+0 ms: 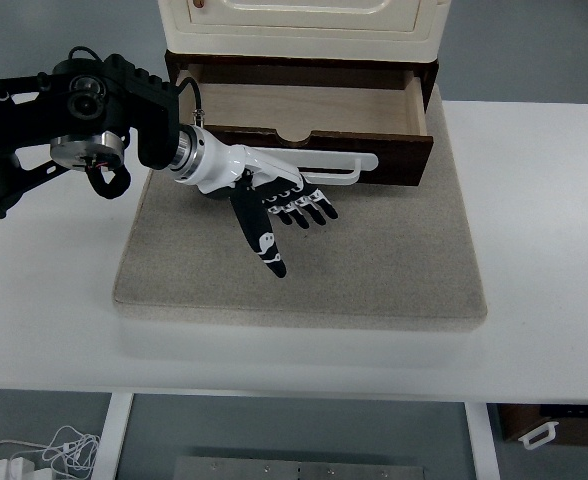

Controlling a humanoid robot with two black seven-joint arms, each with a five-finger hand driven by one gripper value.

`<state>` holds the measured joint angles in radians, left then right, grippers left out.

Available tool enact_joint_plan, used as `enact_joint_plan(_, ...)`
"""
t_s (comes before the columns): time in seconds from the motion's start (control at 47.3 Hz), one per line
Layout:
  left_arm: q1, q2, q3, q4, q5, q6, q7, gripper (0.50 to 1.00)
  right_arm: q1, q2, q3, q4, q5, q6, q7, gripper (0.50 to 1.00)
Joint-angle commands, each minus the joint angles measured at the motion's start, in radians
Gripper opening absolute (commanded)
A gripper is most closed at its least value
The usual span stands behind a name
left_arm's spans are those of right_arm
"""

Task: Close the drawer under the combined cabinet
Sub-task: 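Swing the left hand in front of the open drawer's front panel, then push the drawer front with the left hand toward the cabinet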

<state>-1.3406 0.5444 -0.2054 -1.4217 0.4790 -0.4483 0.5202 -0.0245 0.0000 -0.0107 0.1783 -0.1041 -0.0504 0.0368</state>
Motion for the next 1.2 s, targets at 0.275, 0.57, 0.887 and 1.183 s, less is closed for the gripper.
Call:
enact_joint_plan(0.275,-0.015,-0.024,-0.002,0.063,0.021,0.003,0.001,1.0,0.0,0.0,0.0,0.001,0.0,0.0,0.0,0.952)
enact_joint_plan(0.57,-0.028,-0.052,-0.005,0.129,0.055,0.007,0.001,1.0,0.0,0.0,0.0,0.001,0.0,0.001,0.0,0.952)
enact_joint_plan(0.887,-0.037,-0.09,-0.012,0.213,0.07,0.007,0.0,1.0,0.0,0.0,0.0,0.0,0.0,0.001,0.0,0.952)
enact_joint_plan(1.183,-0.037,-0.103,-0.014,0.264,0.096,0.037,0.0,1.0,0.0,0.0,0.0,0.0,0.0,0.0,0.0,0.952)
